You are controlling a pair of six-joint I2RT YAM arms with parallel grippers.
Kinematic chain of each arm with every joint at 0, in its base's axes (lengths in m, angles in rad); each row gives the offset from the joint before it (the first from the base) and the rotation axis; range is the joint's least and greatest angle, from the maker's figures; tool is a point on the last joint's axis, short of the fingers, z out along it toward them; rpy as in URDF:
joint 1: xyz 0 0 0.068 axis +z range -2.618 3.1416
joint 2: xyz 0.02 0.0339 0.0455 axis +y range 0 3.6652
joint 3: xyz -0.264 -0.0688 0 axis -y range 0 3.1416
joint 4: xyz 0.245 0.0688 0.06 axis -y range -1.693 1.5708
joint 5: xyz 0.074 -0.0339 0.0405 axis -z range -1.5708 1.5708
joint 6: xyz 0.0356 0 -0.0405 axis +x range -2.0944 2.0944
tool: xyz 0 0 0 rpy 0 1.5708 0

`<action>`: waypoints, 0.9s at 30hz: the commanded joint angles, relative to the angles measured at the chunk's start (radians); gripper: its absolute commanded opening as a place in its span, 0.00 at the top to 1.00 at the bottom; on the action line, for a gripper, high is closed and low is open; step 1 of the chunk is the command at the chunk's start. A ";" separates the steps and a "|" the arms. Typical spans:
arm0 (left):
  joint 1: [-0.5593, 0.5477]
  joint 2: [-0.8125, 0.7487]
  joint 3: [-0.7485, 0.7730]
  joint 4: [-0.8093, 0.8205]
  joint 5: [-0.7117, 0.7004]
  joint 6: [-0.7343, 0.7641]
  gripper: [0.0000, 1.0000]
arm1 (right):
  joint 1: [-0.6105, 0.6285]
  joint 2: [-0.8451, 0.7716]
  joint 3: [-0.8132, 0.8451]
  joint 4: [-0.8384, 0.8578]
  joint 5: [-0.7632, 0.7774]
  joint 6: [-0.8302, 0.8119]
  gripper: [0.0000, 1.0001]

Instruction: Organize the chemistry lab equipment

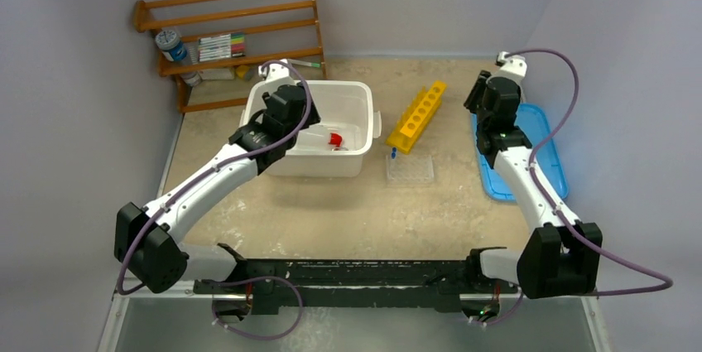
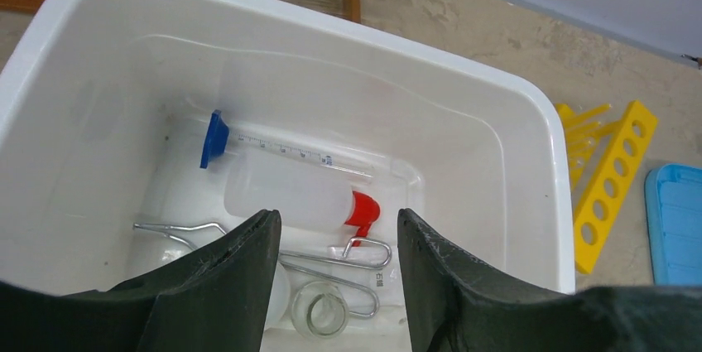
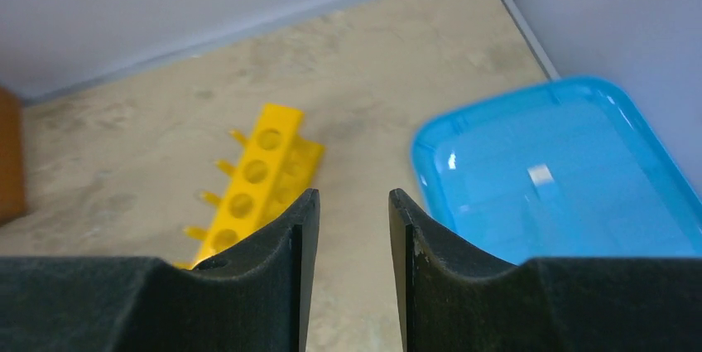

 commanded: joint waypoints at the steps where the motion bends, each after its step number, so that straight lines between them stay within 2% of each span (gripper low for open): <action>1: 0.009 -0.017 0.084 0.003 -0.018 0.041 0.47 | -0.077 -0.022 -0.084 -0.050 0.119 0.112 0.62; 6: 0.009 -0.030 0.091 -0.008 -0.030 0.068 0.46 | -0.118 0.066 -0.133 -0.038 0.074 0.149 0.61; 13: 0.010 -0.037 0.062 -0.006 -0.045 0.075 0.46 | -0.119 0.128 -0.121 0.076 -0.097 0.133 0.71; 17: 0.010 -0.033 0.057 -0.001 -0.046 0.083 0.46 | -0.119 0.152 -0.055 0.102 -0.244 0.113 0.80; 19: 0.012 -0.027 0.058 -0.001 -0.044 0.081 0.46 | -0.118 0.170 -0.030 0.107 -0.316 0.113 0.88; 22: 0.010 -0.025 0.055 0.004 -0.044 0.077 0.46 | -0.095 0.199 0.033 0.111 -0.319 0.152 0.95; 23: 0.010 -0.024 0.055 0.004 -0.044 0.076 0.46 | -0.073 0.216 0.055 0.095 -0.285 0.154 0.93; 24: 0.011 -0.025 0.054 0.004 -0.046 0.074 0.46 | -0.050 0.240 0.089 0.066 -0.240 0.157 0.85; 27: 0.010 -0.028 0.050 0.008 -0.053 0.071 0.46 | 0.024 0.311 0.185 -0.018 -0.120 0.195 0.37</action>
